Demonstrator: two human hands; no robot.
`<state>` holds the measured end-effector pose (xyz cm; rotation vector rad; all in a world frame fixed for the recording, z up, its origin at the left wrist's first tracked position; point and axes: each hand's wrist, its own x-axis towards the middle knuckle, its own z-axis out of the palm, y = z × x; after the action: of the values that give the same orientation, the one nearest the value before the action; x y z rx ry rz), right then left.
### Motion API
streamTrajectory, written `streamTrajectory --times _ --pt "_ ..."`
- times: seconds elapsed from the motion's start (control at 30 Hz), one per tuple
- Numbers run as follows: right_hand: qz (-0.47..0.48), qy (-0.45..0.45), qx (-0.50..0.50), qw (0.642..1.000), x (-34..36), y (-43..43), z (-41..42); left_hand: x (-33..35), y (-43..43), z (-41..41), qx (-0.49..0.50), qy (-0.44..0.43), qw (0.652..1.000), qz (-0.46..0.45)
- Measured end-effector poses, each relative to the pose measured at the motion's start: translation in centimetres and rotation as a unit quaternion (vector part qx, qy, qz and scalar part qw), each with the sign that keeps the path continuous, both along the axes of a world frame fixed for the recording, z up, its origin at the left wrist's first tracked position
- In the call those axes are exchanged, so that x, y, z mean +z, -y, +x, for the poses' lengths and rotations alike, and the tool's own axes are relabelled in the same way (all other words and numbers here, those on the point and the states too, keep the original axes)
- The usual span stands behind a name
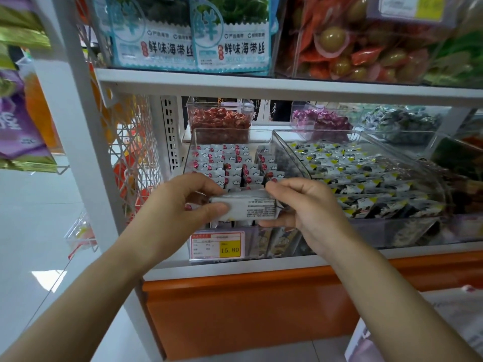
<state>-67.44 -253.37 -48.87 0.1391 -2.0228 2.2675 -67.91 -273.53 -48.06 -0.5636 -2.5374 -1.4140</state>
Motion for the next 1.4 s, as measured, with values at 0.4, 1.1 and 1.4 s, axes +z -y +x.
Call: streamTrajectory --times 0.4,1.1,1.4 --pt "0.018 -0.066 0.067 0.995 -0.5 -0.4 -1.3 -0.2 0.1 -0.7 0.046 -0.040 0.994 0.086" --pt "0.402 -0.217 -0.074 0.887 0.5 6.0 -5.9 -2.7 2.0 -1.3 0.071 -0.169 0.944 -0.273" --pt "0.519 -0.207 0.050 0.828 -0.3 8.0 -6.3 -1.8 3.5 -2.4 0.060 -0.160 0.957 -0.233"
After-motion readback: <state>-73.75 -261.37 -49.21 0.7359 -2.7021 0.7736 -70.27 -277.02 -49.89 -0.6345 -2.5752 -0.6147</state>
